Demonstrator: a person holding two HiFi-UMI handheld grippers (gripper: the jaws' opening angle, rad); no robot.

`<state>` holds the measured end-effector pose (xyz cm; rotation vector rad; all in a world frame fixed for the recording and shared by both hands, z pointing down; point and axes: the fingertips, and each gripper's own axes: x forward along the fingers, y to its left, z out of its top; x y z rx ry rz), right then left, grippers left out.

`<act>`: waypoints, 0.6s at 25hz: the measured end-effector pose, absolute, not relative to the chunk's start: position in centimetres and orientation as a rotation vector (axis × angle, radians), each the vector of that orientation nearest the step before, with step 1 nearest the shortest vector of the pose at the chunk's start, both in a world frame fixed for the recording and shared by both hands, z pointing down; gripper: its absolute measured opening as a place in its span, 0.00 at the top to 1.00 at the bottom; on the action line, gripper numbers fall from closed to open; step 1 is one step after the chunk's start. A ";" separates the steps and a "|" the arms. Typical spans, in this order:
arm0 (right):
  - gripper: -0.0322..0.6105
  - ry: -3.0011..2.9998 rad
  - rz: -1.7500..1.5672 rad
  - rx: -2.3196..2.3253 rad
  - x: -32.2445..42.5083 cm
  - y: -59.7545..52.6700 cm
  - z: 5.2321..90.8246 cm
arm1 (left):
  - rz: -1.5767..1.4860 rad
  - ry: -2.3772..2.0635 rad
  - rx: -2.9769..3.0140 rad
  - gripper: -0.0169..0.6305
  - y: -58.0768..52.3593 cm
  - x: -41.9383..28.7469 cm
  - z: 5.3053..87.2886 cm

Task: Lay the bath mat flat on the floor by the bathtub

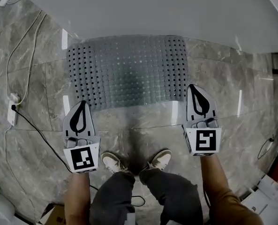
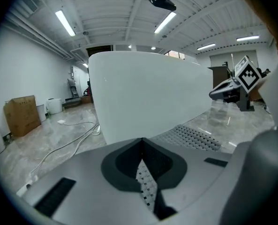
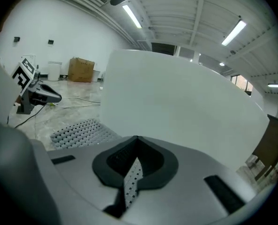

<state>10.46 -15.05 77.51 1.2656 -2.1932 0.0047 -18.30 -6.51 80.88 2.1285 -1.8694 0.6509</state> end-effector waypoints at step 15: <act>0.95 -2.192 0.104 1.213 9.1 -12.2 61.4 | 0.626 -1.858 2.107 0.97 -5.1 -16.2 63.6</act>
